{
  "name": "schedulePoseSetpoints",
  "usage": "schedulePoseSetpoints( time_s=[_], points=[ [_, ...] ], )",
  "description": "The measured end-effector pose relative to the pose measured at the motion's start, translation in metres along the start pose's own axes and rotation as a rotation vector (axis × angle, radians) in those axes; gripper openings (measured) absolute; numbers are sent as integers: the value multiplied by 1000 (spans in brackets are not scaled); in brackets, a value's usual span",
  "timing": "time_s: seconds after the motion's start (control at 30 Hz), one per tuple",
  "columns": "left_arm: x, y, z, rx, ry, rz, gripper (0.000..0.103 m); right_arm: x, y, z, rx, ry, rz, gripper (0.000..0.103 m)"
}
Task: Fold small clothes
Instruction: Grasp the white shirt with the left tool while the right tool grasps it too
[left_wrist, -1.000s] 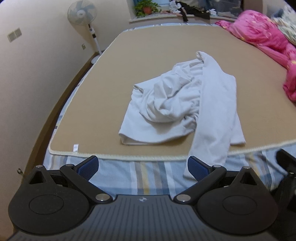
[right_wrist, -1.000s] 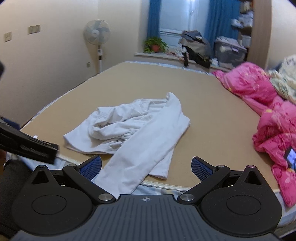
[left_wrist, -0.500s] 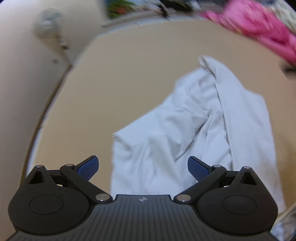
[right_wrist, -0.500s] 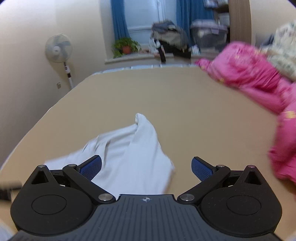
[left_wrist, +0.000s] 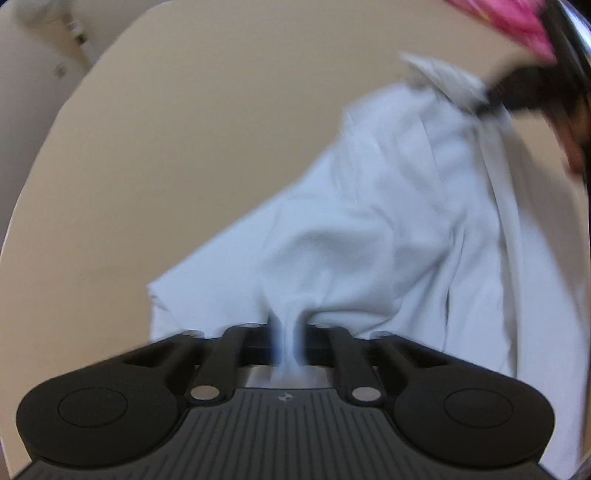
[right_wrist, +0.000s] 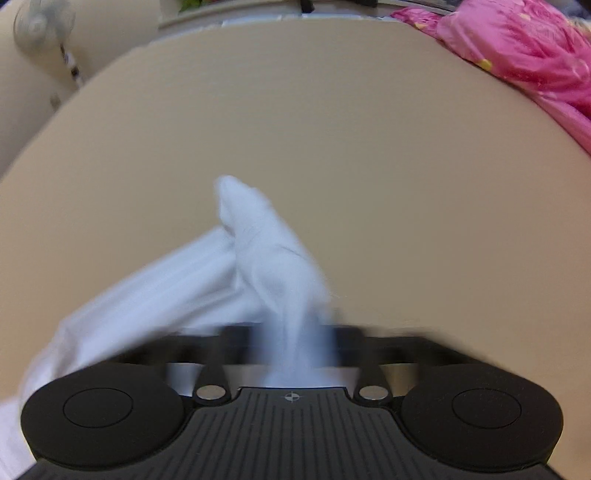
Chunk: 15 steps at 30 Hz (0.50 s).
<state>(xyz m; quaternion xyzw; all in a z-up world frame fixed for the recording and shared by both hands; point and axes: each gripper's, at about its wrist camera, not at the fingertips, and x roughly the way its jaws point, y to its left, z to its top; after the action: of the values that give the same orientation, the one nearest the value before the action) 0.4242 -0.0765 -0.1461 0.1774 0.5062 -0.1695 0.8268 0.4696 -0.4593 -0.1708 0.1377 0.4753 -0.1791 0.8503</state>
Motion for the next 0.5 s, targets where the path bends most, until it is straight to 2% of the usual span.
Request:
schedulePoseSetpoints(
  time_s=[0.1,0.27,0.4,0.5],
  points=[
    [-40,25,-1,-80,-102,28,5,-46,-17,-9,-1,-123,37,9],
    [-132,70,-22,-157,-254,132,5,-185,-58,-40,42,-327,153,8],
    [-245,103,-58,-246,-429,141,5,-321,-70,-79,-7,-519,246,8],
    [-343,110,-100,-283,-607,130,5,-424,-85,-107,-45,-670,312,8]
  ],
)
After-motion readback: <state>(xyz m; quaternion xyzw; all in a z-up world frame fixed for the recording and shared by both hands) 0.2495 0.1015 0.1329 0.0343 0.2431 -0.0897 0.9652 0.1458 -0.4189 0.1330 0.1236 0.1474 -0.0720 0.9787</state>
